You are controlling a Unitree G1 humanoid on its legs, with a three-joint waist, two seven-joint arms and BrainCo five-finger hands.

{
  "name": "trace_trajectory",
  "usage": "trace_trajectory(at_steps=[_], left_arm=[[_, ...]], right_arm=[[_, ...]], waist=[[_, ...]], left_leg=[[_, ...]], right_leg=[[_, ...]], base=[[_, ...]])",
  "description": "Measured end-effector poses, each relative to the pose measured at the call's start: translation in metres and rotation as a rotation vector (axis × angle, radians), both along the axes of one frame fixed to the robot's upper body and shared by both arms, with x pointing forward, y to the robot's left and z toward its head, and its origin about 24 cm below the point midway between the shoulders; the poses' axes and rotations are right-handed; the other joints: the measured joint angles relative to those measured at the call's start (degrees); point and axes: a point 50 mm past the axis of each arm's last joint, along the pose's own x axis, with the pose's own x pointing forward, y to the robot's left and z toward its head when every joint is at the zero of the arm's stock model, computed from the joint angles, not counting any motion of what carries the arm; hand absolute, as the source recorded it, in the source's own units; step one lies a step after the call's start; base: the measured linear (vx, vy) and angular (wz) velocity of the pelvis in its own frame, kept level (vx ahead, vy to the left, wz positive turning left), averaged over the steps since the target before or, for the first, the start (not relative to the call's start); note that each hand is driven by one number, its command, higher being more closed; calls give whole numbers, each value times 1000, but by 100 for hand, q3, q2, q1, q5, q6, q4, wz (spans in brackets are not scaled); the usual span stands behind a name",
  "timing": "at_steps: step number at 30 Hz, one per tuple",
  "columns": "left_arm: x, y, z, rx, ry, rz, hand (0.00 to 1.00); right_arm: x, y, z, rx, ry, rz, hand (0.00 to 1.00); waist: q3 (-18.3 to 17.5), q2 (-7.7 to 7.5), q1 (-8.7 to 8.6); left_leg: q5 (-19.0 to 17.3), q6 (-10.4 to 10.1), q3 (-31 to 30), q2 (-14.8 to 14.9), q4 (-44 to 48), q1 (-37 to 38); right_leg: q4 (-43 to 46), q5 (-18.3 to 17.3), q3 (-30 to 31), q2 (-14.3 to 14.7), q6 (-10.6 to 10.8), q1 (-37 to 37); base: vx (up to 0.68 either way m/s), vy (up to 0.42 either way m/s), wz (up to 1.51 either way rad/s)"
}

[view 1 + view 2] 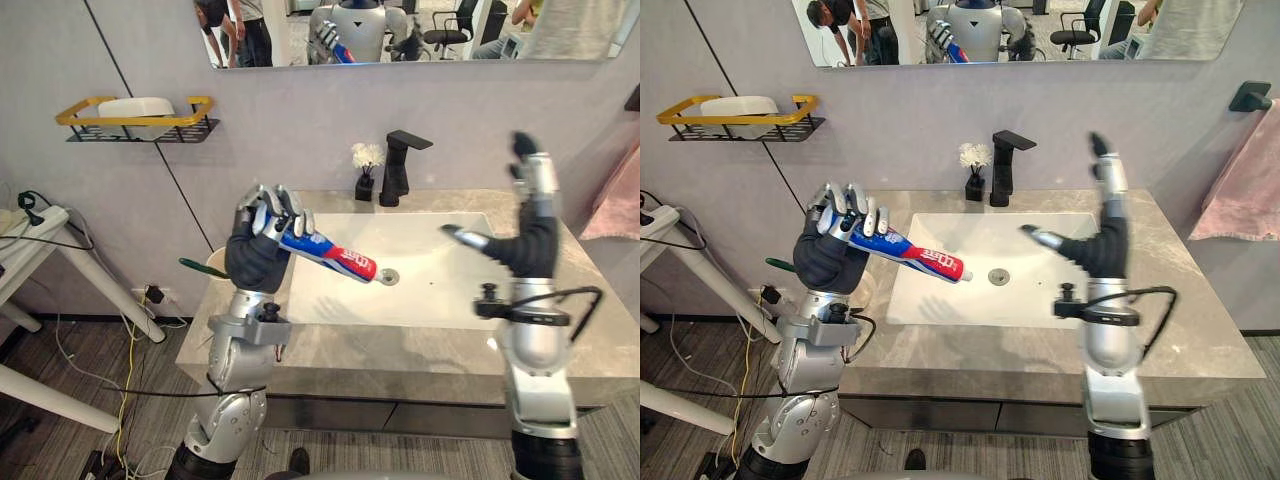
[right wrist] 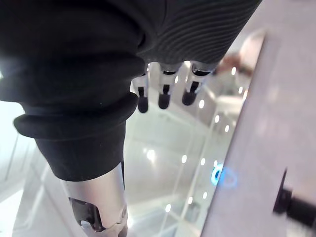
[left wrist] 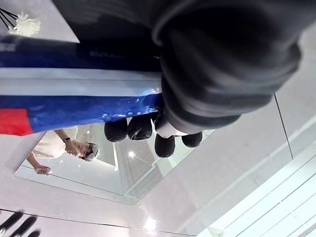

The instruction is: Organize washtable

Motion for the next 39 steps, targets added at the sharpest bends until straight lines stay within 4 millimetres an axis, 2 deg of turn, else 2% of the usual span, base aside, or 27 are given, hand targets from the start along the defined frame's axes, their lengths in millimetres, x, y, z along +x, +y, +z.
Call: trace_trajectory(at_steps=[3,5,8,10,11,15,17,18,20,21,23,29,32,34,39], left_arm=[[0,6,1,27,-14,50,100],[1,12,2,37,-20,94,100],[2,22,4,41,-27,156,100],[2,30,5,34,-30,200,100],[2,31,6,32,-31,205,100],[2,33,6,5,-25,233,100],[2,32,6,6,-28,251,100],[3,32,6,4,-26,255,100],[4,31,6,-16,-16,265,100],[4,30,6,-20,-15,266,100],[9,27,9,-25,-17,269,100],[14,18,30,-39,-105,253,100],[15,16,37,-29,-139,270,100],[15,15,42,-17,-165,279,100],[14,15,47,47,-215,339,100]], right_arm=[[-19,-32,3,56,-42,-166,0],[-36,-58,-3,104,-40,-304,0],[-56,-81,-11,144,-20,-446,0],[-70,-97,-25,190,19,-567,0],[-74,-102,-29,202,40,-599,0],[-94,-123,-69,330,192,-785,0],[-99,-123,-97,423,290,-843,0],[-101,-122,-104,445,319,-856,0],[-115,-116,-135,535,434,-906,0],[-118,-114,-142,553,465,-913,0],[-126,-106,-169,615,595,-904,0],[-133,-93,-213,795,761,-794,0],[-144,-79,-240,876,889,-714,0],[-157,-67,-260,953,981,-674,0],[-176,-52,-287,1109,1070,-644,0]], waist=[[-2,2,-72],[-21,26,-165],[-59,75,-204],[-87,74,-338],[-104,76,-340],[-190,109,-366],[-193,112,-455],[-194,111,-458],[-207,128,-454],[-211,129,-453],[-233,129,-441],[-351,97,-433],[-432,120,-410],[-467,166,-297],[-530,248,-256]], left_leg=[[-11,-10,17,4,0,3],[-23,-14,50,10,1,-9],[-44,-15,148,20,1,-28],[-62,-16,192,24,1,-32],[-66,-16,216,30,1,-41],[-90,-15,321,46,1,-94],[-91,-15,331,46,1,-106],[-93,-16,333,46,1,-107],[-105,-15,345,49,1,-107],[-107,-15,347,50,1,-107],[-117,-10,391,52,1,-97],[-124,-15,499,83,0,-72],[-153,-27,503,103,-1,-56],[-160,-25,498,109,-1,-50],[-160,-25,443,104,-1,-5]], right_leg=[[-5,14,17,1,24,-10],[-7,14,55,3,24,-49],[-8,23,145,-1,23,-122],[-12,24,183,-3,24,-150],[-9,25,208,-1,22,-176],[-50,65,313,4,23,-278],[-51,70,324,3,26,-295],[-52,70,325,3,26,-296],[-52,69,331,5,27,-299],[-52,69,332,5,27,-299],[-25,70,372,2,28,-315],[90,75,460,8,35,-390],[117,74,459,24,34,-384],[122,73,455,29,32,-383],[114,49,384,26,0,-296]], base=[[10,-10,-4],[5,-8,-9],[10,1,-17],[12,-1,-10],[8,-2,-18],[6,2,-14],[4,0,-2],[0,0,0],[0,0,0],[8,-3,-3],[7,-1,-7],[-6,0,-8],[0,0,0],[-14,-2,2],[-29,-4,8]])
